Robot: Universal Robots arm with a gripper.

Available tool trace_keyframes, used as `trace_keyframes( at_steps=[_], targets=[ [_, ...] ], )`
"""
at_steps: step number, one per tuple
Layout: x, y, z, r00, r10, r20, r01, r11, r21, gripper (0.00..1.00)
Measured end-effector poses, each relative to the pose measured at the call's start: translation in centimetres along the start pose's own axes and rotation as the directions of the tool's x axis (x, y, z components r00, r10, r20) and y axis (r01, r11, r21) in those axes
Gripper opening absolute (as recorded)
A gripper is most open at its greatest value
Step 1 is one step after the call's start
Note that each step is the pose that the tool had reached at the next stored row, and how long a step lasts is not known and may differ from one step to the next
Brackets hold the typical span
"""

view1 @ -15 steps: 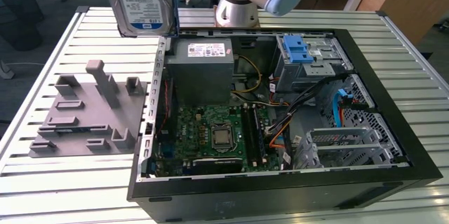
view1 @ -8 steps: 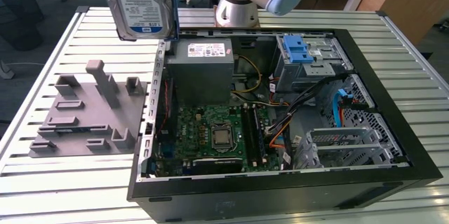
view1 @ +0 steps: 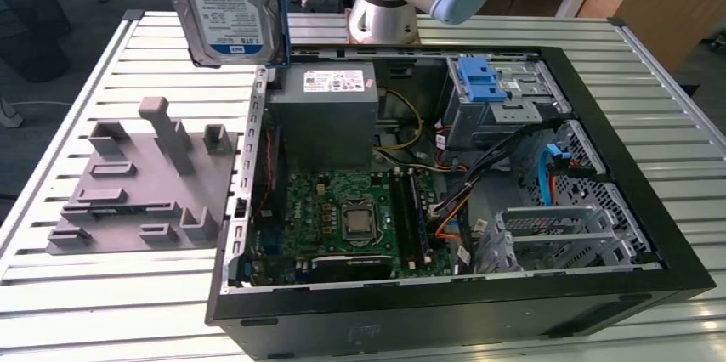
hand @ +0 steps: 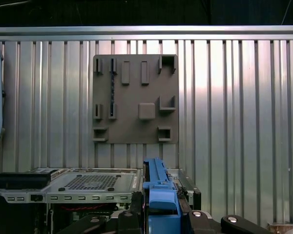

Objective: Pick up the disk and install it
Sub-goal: 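Pick up the disk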

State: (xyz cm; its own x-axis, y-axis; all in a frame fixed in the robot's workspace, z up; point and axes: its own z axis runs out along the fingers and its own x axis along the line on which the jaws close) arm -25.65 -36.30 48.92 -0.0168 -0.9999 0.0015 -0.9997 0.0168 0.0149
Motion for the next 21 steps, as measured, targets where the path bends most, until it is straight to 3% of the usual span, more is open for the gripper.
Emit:
trace_keyframes(
  at_steps=[10,16,18,21],
  targets=[
    [0.06,0.00,-0.01,1.0000,0.000,-0.0001,0.000,1.0000,-0.0001,0.37],
    [1.25,-0.04,0.00,1.0000,0.000,-0.0001,0.000,1.0000,0.0000,0.37],
    [1.55,-0.25,0.01,1.0000,0.000,0.0001,0.000,1.0000,0.0002,0.37],
    [1.74,-1.13,-0.01,1.0000,0.000,-0.0001,0.000,1.0000,-0.0001,0.37]
  ],
)
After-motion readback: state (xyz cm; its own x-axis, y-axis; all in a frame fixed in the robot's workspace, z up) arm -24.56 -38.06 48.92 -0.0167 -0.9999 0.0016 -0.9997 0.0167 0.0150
